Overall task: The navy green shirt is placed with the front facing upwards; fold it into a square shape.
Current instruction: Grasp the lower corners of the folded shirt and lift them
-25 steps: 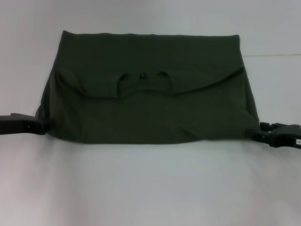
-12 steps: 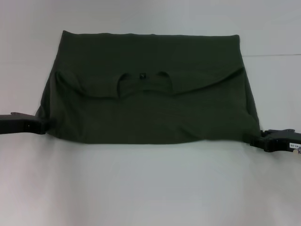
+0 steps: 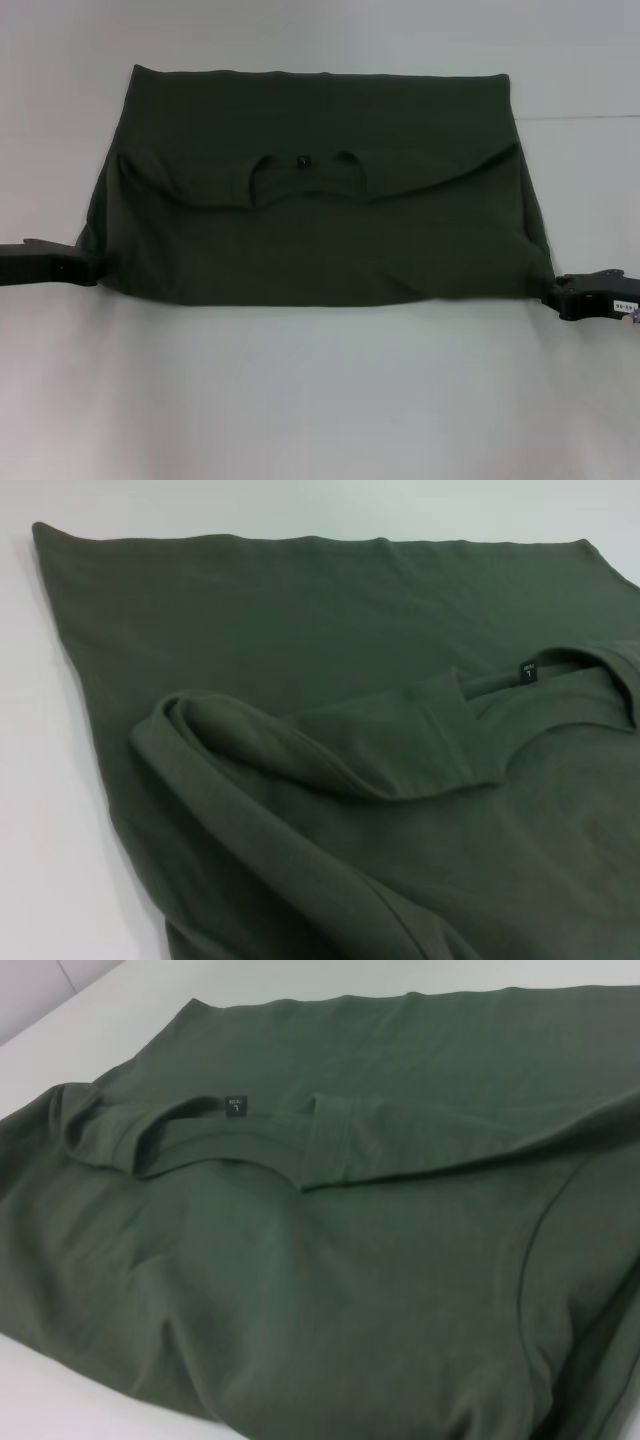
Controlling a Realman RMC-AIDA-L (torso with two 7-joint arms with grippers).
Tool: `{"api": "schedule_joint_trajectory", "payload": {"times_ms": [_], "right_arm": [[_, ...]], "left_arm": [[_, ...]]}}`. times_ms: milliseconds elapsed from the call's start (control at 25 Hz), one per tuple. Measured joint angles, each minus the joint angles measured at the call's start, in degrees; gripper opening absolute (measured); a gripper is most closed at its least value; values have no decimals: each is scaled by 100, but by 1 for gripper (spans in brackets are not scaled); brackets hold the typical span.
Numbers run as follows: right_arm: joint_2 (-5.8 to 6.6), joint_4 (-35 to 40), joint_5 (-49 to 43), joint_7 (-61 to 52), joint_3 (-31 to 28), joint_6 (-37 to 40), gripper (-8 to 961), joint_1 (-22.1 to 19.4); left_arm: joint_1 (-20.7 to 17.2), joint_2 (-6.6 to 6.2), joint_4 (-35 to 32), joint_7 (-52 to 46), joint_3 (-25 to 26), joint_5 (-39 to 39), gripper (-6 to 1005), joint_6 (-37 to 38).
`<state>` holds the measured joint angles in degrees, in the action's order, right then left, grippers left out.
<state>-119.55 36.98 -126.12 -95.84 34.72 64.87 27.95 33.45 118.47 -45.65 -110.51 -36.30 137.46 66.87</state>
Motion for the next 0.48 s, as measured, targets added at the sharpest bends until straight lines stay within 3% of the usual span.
{"api": "schedule_joint_trajectory", "payload": {"times_ms": [120,320,480], "right_arm": [[8,5,8,30,-29,0,42,1],[11,13,162,426,-64,74,42,-86],[7,12,676,1228,-132,498,42,-460]], "left_arm": [[-2,0,20,81,0,-1,40,-9],[-58,1,41,580,3,-53,39,142],[-244,-5,0,1456,357,-183,39,678]]}}
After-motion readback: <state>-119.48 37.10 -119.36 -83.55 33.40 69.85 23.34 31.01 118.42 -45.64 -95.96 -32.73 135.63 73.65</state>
